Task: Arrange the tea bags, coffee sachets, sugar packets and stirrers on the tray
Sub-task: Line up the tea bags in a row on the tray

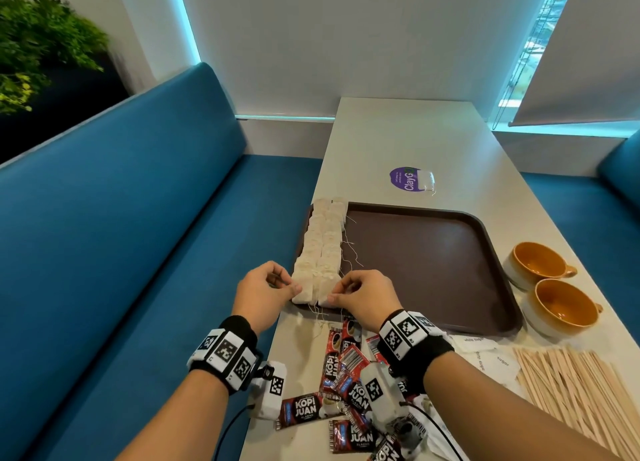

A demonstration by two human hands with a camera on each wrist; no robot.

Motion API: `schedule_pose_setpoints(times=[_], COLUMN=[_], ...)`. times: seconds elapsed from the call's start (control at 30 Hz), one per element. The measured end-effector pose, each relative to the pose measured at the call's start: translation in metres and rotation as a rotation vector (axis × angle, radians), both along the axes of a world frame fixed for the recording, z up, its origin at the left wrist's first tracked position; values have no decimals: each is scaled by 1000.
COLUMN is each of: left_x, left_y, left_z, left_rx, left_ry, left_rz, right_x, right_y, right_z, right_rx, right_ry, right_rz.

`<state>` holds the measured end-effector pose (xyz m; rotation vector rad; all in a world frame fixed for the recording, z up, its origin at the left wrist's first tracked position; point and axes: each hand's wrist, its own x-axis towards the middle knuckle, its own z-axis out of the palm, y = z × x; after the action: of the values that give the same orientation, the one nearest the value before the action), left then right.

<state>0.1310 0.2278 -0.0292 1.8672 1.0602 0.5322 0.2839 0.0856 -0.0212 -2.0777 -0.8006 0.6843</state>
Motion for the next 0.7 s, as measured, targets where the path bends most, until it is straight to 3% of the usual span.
schedule_pose_setpoints(times=[0.13,0.5,0.7], left_x=[5,14,11], left_y=[-7,-9,-9], left_z=[-1,0,3], left_rx=[-6,24,53], left_ry=[81,118,97], left_rz=[-71,-61,-13], right_x=[-3,0,5], right_y=[5,11,4], right_z=[-3,1,0], right_rx=[-50,-68,-71], right_ry=[-22,-28,-70], right_rz=[20,41,-106])
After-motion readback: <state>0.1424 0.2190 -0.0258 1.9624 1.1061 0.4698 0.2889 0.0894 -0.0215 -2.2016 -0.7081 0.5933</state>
